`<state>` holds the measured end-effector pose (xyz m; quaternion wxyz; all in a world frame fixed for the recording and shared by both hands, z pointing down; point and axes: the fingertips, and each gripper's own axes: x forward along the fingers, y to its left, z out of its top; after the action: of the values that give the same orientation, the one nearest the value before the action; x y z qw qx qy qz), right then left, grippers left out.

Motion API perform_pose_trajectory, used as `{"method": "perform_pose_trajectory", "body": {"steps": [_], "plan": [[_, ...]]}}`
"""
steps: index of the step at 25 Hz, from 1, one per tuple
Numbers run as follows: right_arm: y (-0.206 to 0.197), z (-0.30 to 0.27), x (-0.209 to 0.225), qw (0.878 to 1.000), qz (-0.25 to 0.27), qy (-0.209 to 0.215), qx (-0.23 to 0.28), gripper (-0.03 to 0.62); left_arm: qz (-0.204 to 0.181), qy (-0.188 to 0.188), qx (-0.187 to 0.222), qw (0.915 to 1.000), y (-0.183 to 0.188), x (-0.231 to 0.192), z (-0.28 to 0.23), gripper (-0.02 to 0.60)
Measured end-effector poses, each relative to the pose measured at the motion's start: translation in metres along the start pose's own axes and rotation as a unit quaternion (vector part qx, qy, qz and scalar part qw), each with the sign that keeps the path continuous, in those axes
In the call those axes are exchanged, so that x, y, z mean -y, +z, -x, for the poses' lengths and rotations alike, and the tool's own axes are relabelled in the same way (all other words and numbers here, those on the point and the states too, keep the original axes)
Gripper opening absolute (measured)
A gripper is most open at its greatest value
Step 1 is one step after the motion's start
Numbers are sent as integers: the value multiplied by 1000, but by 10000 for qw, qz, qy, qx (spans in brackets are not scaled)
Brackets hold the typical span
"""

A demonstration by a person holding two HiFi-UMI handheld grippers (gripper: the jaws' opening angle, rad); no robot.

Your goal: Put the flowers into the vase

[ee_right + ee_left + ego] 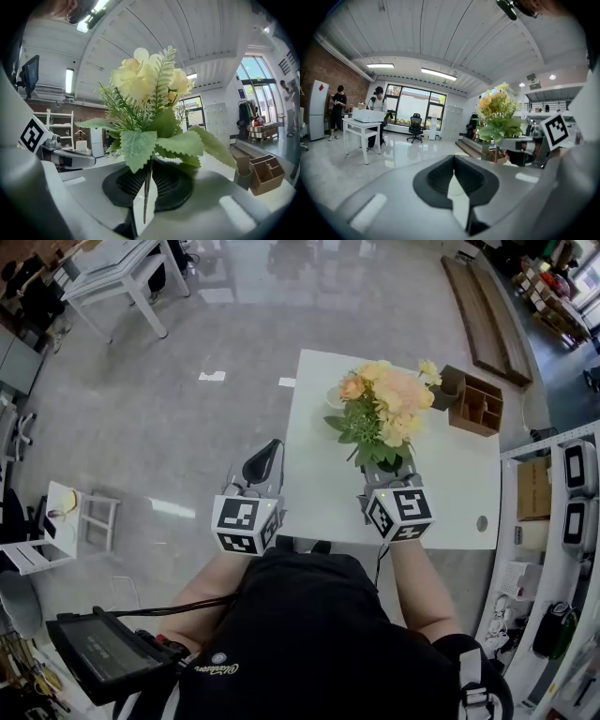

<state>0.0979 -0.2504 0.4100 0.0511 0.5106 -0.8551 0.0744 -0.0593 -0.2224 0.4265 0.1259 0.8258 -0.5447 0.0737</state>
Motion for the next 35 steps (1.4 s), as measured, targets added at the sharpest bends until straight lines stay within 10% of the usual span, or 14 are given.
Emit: {"method": "perform_pose_trajectory", "body": {"steps": [13, 35], "plan": [[113, -58, 18, 9934, 300, -49, 1103, 39, 15, -6, -25, 10000, -1, -4, 0, 8], [-41, -120, 19, 9976, 516, -349, -313, 40, 138, 137, -211, 9996, -16, -30, 3, 8]]}}
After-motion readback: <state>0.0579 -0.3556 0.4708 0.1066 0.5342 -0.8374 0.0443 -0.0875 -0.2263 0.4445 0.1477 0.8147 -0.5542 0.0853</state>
